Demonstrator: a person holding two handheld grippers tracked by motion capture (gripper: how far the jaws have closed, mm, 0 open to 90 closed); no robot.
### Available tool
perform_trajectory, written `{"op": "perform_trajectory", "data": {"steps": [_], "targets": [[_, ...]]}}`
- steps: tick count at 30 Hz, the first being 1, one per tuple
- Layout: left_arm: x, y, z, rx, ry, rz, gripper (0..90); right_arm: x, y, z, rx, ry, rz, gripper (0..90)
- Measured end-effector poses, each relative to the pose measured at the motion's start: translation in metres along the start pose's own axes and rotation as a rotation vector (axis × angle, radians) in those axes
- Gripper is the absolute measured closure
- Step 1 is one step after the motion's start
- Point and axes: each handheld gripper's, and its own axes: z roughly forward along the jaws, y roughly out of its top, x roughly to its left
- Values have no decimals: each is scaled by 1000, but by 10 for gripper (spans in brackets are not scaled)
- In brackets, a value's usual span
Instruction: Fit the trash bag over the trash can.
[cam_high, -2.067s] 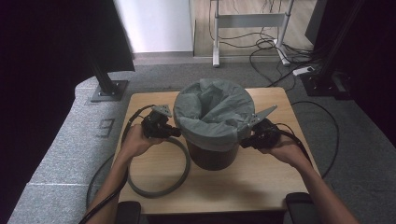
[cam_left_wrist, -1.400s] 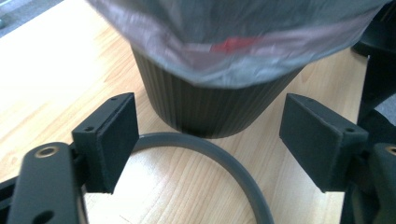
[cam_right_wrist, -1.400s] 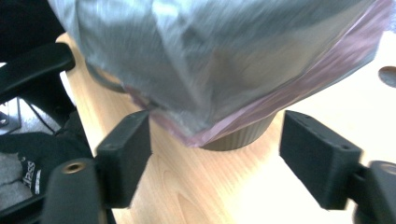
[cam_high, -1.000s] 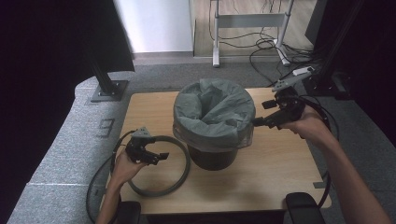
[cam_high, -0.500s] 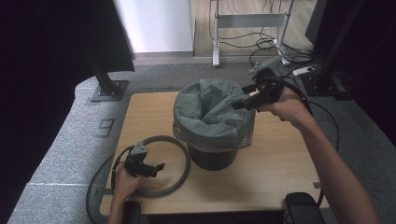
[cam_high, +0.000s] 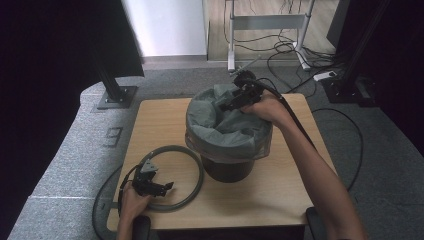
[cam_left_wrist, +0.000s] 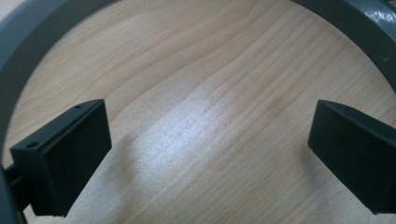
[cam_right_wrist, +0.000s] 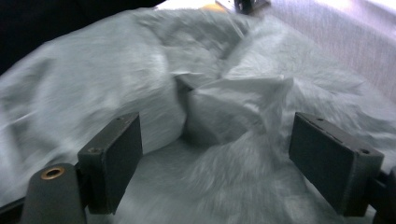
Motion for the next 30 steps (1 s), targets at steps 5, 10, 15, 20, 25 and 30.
{"op": "perform_trajectory", "data": {"steps": [5, 10, 15, 20, 25, 30], "targets": [[0, -1, 2, 3, -11, 3, 0, -7, -3, 28, 47, -40, 0, 136], [-1, -1, 4, 20, -25, 19, 0, -9, -7, 45, 78, -73, -6, 135], [-3, -1, 6, 33, -34, 32, 0, -8, -13, 60, 151, -83, -67, 134], [-3, -1, 6, 31, -43, 31, 0, -9, -22, 66, 257, -76, -109, 135], [-3, -1, 7, 34, -47, 29, 0, -12, -20, 51, 217, -59, -88, 141], [-4, -1, 7, 38, -47, 31, 0, -5, -8, 15, 128, 52, -99, 166]]}}
